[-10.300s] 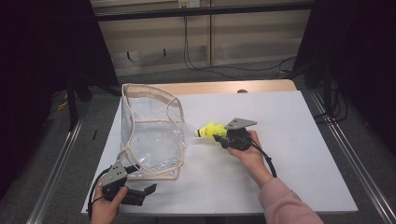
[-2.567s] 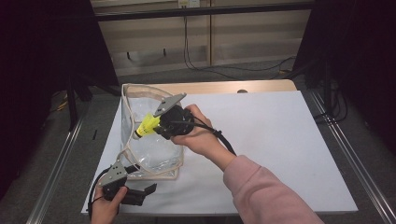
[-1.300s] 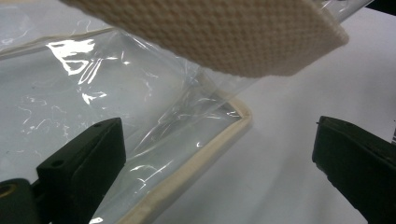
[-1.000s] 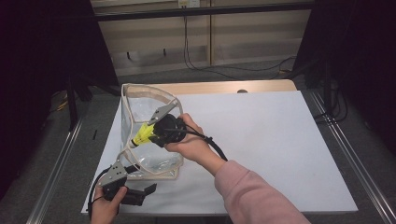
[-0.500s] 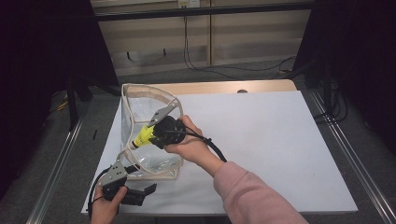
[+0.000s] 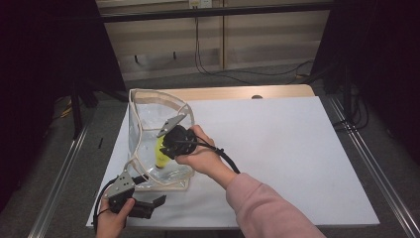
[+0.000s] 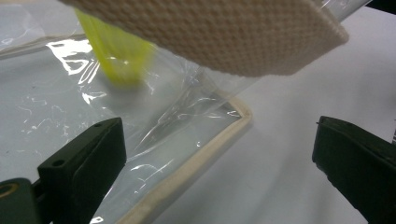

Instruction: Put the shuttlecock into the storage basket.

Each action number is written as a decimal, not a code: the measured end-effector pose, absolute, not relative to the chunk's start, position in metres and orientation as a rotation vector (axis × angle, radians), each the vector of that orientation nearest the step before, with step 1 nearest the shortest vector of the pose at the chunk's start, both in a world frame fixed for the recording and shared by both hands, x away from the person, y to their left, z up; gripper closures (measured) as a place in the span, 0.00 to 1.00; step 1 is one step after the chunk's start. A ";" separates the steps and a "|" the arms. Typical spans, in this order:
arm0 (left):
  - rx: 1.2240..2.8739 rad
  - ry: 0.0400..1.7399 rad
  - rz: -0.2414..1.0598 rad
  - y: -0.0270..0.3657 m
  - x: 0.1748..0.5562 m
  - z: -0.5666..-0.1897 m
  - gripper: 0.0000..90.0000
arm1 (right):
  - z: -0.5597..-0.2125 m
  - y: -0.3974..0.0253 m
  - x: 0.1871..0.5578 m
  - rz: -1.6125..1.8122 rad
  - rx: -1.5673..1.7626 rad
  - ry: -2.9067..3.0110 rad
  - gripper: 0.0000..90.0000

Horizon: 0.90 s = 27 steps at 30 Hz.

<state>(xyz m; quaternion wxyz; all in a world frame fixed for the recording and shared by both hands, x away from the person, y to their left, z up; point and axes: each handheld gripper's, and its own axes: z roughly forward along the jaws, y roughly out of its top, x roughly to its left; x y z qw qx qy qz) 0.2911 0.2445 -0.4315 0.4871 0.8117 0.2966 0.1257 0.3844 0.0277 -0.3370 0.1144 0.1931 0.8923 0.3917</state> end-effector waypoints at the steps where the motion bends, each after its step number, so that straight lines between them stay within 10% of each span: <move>1: 1.974 0.721 0.307 0.245 0.291 -0.431 0.03 | -0.338 0.028 0.384 1.140 0.558 2.624 0.94; 27: 1.968 0.720 0.304 0.245 0.291 -0.431 0.03 | -0.333 0.022 0.376 1.100 0.596 2.639 0.71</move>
